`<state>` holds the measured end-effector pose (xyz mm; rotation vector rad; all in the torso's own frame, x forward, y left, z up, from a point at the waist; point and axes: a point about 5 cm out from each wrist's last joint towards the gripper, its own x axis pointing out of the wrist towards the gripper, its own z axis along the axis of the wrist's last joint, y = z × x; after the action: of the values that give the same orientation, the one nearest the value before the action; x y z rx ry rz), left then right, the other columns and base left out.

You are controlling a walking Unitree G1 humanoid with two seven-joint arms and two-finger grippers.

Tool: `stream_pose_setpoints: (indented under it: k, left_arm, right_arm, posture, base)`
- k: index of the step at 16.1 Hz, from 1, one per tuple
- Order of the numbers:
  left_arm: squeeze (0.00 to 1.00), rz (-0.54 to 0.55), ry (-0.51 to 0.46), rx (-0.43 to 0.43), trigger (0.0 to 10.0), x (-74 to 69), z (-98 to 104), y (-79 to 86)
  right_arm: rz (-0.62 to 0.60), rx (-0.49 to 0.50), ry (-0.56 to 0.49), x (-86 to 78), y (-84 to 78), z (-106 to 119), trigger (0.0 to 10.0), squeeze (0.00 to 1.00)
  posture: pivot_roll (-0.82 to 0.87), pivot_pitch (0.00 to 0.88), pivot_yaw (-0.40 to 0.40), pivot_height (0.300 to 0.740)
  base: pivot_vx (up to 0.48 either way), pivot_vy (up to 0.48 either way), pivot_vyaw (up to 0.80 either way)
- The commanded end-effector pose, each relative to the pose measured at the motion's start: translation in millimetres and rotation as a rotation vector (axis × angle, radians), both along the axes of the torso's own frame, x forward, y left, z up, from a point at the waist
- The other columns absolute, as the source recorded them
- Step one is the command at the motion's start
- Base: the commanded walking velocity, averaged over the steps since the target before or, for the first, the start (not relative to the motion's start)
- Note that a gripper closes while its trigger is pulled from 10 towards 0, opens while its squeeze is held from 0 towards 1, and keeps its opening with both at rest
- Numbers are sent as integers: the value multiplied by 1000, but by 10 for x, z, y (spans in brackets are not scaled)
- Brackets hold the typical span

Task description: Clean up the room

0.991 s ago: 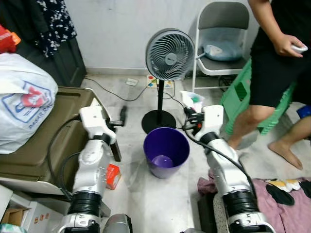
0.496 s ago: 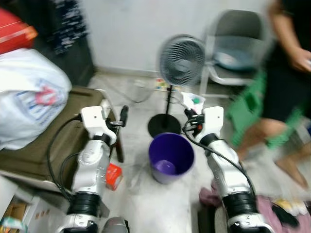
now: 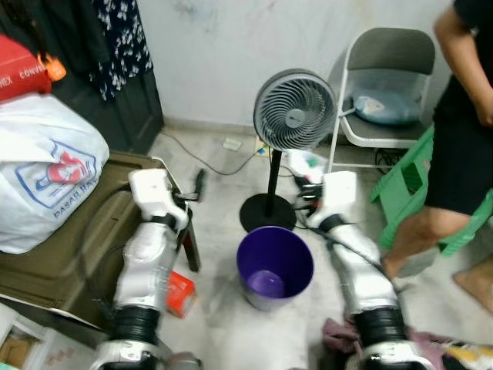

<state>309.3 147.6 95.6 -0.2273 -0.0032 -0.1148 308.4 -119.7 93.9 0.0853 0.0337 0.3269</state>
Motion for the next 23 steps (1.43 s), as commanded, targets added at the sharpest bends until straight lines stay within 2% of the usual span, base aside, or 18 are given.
stream_pose_setpoints:
  k: [1,8,15,19,21,23]
  left_arm:
    - [0,-2,-8,1,10000,14,25,-17]
    - [0,-9,-11,-6,10000,23,36,-20]
    - [0,0,3,-1,10000,32,26,3]
    - [0,-210,-32,126,10000,-79,53,-82]
    - [0,-357,-34,204,10000,-185,30,-164]
    - [0,-445,-52,260,10000,-248,66,-159]
  right_arm:
    - [-9,-8,-12,30,-32,34,10000,0]
    - [-16,-2,-9,42,-37,37,10000,0]
    - [-23,-21,-2,74,-33,27,10000,0]
    - [-103,-87,51,125,-14,-67,10000,0]
    - [-187,-94,158,167,25,-218,10000,0]
    - [-224,-106,186,207,75,-257,10000,0]
  posture:
    - [1,0,-30,740]
    - [-1,0,-28,740]
    - [1,0,-29,740]
    - [15,19,-9,740]
    - [37,11,19,740]
    - [52,15,36,740]
  base:
    - [281,0,0]
    - [388,0,0]
    - [0,0,0]
    - [0,0,0]
    - [0,0,0]
    - [0,0,0]
